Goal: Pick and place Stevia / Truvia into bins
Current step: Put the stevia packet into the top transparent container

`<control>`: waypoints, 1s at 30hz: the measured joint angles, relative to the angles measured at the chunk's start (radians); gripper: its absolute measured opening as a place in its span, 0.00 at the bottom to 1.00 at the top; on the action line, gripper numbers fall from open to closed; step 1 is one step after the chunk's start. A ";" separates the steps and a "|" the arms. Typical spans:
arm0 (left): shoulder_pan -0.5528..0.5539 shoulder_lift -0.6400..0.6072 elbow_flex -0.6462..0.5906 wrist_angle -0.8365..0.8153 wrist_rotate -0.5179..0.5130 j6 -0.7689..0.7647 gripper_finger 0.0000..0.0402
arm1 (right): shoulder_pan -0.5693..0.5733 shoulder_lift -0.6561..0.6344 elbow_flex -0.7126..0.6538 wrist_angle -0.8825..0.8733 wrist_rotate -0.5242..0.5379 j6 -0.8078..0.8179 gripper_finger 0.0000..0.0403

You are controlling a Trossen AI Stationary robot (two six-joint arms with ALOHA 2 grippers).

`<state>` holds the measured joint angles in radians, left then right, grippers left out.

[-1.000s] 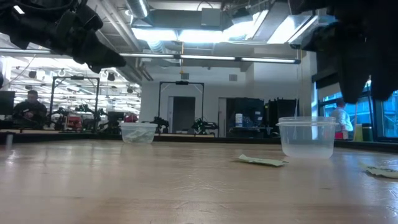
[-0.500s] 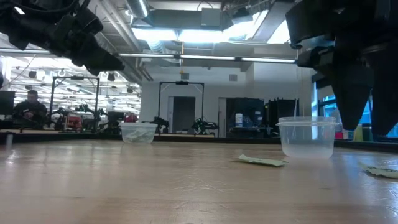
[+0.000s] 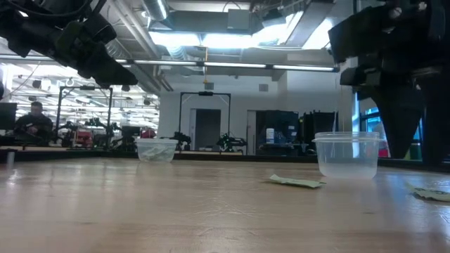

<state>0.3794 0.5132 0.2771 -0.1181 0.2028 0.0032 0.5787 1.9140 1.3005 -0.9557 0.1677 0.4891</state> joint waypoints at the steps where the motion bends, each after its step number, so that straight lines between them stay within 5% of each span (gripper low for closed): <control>1: 0.000 0.000 0.000 0.000 0.000 0.000 0.25 | 0.000 -0.012 -0.016 0.023 0.000 -0.001 0.40; 21: 0.000 0.000 0.000 0.001 0.000 0.000 0.25 | -0.031 -0.061 -0.190 0.206 -0.001 -0.028 0.40; 30: 0.000 0.000 0.000 0.002 -0.001 0.000 0.25 | -0.061 -0.074 -0.233 0.262 -0.098 -0.026 0.39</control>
<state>0.3796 0.5130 0.2771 -0.1163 0.2020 0.0032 0.5174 1.8400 1.0672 -0.6937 0.0697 0.4627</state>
